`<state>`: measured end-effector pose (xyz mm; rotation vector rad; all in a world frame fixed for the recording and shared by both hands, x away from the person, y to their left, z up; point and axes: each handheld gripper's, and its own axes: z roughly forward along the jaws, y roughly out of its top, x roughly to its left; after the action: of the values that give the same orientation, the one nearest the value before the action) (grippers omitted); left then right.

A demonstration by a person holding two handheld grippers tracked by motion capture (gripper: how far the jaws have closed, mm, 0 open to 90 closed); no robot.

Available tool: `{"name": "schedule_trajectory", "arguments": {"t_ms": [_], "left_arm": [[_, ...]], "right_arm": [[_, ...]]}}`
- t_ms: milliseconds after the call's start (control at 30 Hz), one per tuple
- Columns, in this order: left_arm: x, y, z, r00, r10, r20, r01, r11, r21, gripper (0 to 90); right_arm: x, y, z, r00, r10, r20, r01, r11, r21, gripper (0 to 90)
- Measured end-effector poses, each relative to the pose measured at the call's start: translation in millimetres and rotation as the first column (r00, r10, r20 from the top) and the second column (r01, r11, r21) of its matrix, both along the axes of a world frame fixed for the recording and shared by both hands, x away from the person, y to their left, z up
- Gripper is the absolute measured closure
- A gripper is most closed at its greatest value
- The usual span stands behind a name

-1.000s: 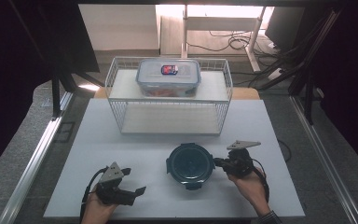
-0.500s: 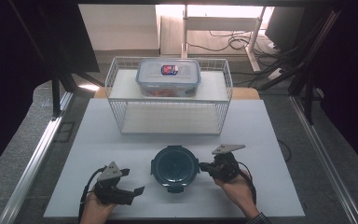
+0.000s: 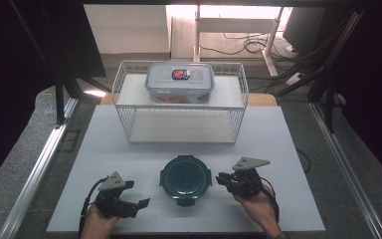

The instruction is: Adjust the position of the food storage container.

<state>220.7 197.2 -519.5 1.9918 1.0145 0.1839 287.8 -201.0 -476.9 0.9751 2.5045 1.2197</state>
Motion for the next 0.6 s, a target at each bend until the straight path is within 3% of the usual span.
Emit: {"name": "schedule_trajectory", "arguments": {"t_ms": [67,267,333,400,467,600], "left_arm": [[0.0,0.3,-0.6,1.0,-0.001,0.001,0.001,1.0,0.003,9.8],[-1.4,-1.8,-1.7,0.9993,-0.003,0.036,0.002,0.9998,0.02,7.1],[-1.4,-1.8,-2.6,0.999,-0.002,0.044,0.001,0.9997,0.025,6.4],[-1.5,-1.4,-3.5,0.9986,-0.001,0.053,0.0,0.9998,0.02,5.7],[-1.5,-1.2,-4.2,0.998,0.001,0.063,-0.002,0.9998,0.02,5.1],[-1.5,-1.6,-5.1,0.9979,0.001,0.065,-0.002,0.9998,0.019,4.2]], "right_arm": [[-4.1,-0.6,0.2,0.9999,-0.002,0.011,0.002,1.0,0.005,64.0],[-14.4,3.0,-6.4,0.9985,0.017,0.052,-0.017,1.0,0.002,21.6],[-17.5,3.8,-7.3,0.9975,0.022,0.067,-0.023,1.0,0.006,12.3],[-22.2,5.0,-8.2,0.9955,0.025,0.091,-0.026,1.0,0.011,5.1],[-26.5,5.5,-9.6,0.9943,0.044,0.097,-0.043,0.999,-0.017,0.9],[-32.3,2.3,-15.2,0.9951,0.048,0.087,-0.045,0.999,-0.028,0.0]]}}
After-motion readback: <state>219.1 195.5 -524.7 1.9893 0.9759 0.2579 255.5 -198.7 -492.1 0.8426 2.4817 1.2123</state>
